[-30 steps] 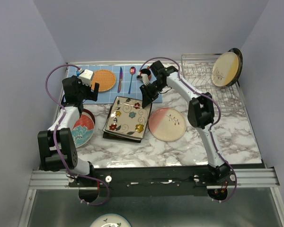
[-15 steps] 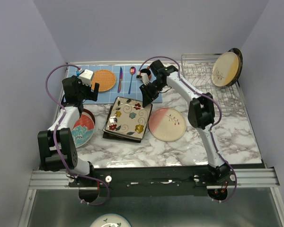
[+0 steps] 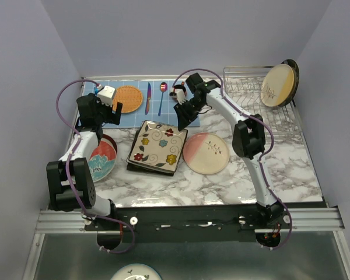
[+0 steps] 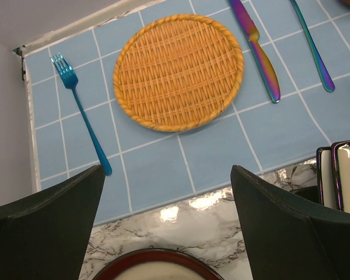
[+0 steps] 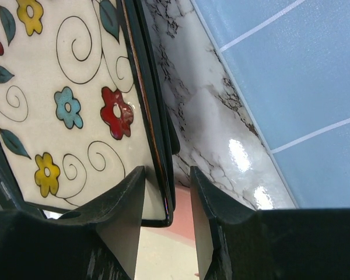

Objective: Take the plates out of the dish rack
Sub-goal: Place the plate at the center of the board.

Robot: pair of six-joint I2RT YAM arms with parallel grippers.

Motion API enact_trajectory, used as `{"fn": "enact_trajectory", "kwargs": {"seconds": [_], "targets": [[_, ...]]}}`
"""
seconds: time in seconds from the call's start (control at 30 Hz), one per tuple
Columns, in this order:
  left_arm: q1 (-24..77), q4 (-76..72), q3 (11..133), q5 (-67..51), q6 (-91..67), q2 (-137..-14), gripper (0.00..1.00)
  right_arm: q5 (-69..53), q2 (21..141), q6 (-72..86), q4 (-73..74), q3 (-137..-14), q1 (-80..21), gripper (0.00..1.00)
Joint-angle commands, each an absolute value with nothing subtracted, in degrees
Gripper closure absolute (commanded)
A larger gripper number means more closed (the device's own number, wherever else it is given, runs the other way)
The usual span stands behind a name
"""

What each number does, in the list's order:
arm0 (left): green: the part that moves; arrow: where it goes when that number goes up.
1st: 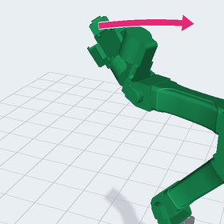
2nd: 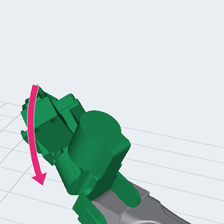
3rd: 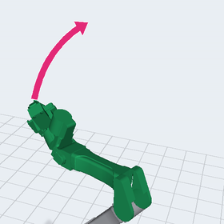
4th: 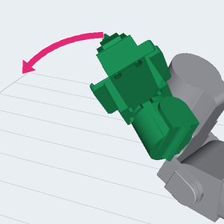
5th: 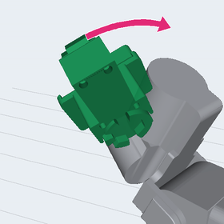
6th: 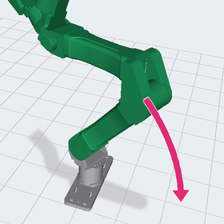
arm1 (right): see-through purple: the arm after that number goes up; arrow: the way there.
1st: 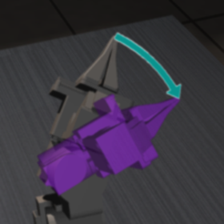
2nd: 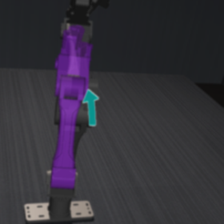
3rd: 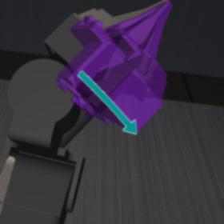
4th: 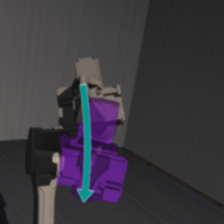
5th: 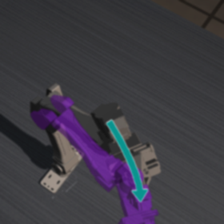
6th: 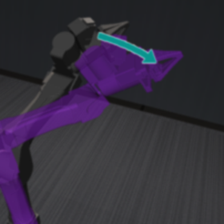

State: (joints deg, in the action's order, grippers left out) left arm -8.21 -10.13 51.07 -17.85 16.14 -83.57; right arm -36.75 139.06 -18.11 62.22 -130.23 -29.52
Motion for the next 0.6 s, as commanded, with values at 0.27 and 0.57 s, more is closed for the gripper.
{"fn": "enact_trajectory", "kwargs": {"seconds": [0.27,0.57], "targets": [[-8.44,-9.58,50.10,-19.69,16.26,-81.91,0.02,-29.81,134.04,-19.34,61.44,-130.17,-29.36,0.56],[-8.44,-9.32,49.04,-21.18,14.77,-80.60,0.02,-19.53,127.80,-18.11,59.33,-127.63,-29.09,0.56]]}}
